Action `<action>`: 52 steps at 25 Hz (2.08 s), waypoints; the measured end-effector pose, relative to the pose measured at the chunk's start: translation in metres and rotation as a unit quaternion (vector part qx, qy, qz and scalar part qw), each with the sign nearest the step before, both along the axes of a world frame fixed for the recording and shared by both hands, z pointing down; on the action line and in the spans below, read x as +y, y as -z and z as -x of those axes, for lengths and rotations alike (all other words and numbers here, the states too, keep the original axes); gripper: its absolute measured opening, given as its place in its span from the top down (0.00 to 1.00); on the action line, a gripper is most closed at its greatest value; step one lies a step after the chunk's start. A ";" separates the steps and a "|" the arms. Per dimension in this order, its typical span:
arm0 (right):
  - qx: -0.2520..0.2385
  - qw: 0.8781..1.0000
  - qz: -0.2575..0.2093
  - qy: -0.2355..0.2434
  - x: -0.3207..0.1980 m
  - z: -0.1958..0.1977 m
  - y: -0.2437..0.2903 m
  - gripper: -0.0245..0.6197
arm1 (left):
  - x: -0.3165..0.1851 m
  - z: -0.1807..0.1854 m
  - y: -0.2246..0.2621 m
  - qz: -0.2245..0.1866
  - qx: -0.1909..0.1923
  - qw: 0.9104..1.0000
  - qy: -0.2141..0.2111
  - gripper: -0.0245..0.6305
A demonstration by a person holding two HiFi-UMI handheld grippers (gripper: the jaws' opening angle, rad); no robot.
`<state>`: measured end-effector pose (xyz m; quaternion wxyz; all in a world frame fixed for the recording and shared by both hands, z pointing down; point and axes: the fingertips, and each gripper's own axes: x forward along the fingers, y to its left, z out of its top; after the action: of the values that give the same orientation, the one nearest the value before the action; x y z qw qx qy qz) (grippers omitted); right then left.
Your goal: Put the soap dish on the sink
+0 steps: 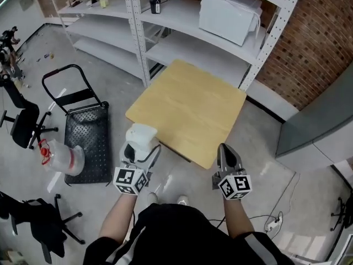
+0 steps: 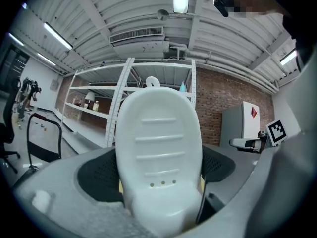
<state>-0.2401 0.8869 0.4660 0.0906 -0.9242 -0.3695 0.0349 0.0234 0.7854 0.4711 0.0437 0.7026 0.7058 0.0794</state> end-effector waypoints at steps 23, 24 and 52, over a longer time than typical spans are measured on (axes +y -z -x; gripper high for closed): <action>0.038 0.958 0.018 0.284 -0.118 -0.246 0.028 0.95 | -0.226 -0.142 0.016 0.038 -0.024 0.967 0.250 0.27; 0.038 0.955 0.018 0.293 -0.128 -0.256 0.029 0.95 | -0.239 -0.151 0.016 0.039 -0.024 0.964 0.262 0.27; 0.015 0.770 -0.002 0.637 -0.473 -0.501 0.014 0.95 | -0.625 -0.218 0.002 0.052 -0.012 0.801 0.596 0.27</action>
<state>0.2608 0.4140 0.4521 0.0991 -0.9467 0.3058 -0.0178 0.2411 0.1608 0.4694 0.1274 0.9804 0.1498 0.0097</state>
